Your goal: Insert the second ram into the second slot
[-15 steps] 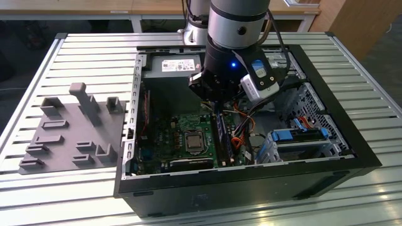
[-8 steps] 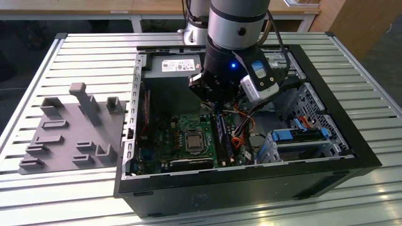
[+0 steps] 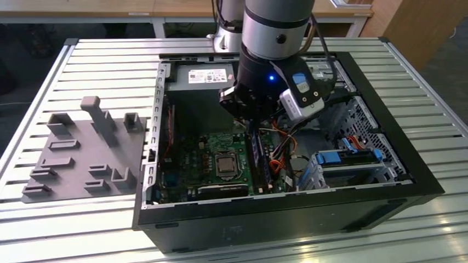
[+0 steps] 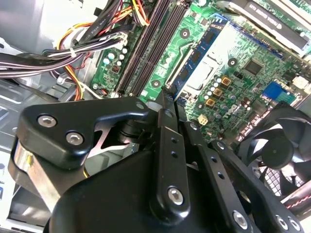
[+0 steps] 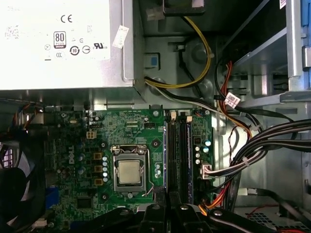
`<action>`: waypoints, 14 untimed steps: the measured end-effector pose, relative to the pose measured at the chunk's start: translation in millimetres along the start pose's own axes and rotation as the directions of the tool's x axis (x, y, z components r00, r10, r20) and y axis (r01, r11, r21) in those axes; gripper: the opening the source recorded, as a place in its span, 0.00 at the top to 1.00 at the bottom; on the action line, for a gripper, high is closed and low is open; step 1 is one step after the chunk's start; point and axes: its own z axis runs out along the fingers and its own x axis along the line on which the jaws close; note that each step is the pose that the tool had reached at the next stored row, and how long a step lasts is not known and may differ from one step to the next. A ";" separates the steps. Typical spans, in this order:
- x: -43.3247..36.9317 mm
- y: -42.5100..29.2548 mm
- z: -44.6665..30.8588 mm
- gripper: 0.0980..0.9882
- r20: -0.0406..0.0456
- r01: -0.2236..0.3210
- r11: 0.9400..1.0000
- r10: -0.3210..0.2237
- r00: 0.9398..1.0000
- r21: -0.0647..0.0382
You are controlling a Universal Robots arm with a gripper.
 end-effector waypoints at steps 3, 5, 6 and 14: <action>0.0 -0.1 2.0 0.96 -0.001 0.021 1.000 -0.021 1.000 -0.001; 0.0 -0.3 3.3 0.96 -0.002 0.022 1.000 -0.022 1.000 -0.001; 0.0 -0.5 3.8 0.96 -0.002 0.022 1.000 -0.022 1.000 -0.001; -1.4 -1.7 15.4 0.96 -0.004 0.019 1.000 -0.019 1.000 -0.001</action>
